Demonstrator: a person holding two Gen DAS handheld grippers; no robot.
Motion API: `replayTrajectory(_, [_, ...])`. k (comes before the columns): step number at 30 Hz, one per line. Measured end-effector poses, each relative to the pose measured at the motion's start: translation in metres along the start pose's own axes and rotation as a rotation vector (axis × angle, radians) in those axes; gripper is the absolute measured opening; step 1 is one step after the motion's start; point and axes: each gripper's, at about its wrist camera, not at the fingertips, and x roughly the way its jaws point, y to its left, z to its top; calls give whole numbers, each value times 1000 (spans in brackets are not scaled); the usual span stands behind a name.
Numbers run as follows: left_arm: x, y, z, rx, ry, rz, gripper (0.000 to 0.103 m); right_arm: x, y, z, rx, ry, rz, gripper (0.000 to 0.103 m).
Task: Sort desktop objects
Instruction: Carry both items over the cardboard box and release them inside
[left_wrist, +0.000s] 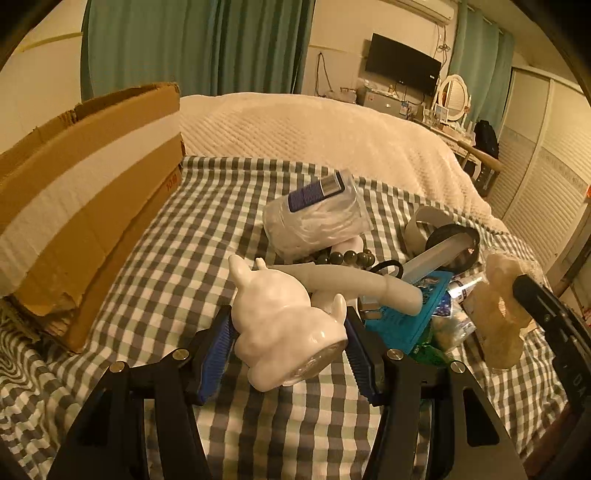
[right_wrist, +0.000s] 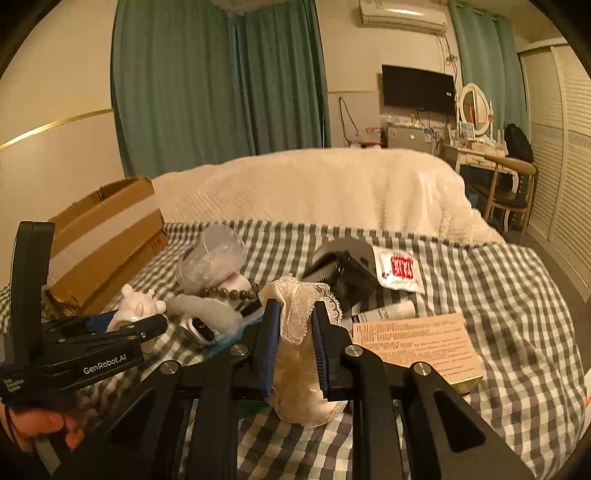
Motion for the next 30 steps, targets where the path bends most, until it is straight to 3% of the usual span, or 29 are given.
replayTrajectory(5, [-21, 1, 5, 13, -14, -10, 59, -6, 9, -4, -40, 18, -13, 17])
replayTrajectory(10, [-41, 1, 12, 11, -41, -48, 59, -29, 12, -2, 22, 82, -11, 17])
replayTrajectory(15, [-65, 8, 26, 10, -53, -72, 59, -63, 28, 21, 11, 86, -32, 17])
replayTrajectory(19, [-96, 31, 50, -59, -109, -93, 59, -87, 51, 51, -11, 56, -28, 17])
replayTrajectory(25, [-141, 74, 90, -102, -213, -42, 59, -108, 109, 107, -95, -12, 12, 17])
replayTrajectory(30, [-156, 121, 123, -130, -262, 32, 59, -97, 166, 139, -154, -39, 92, 17])
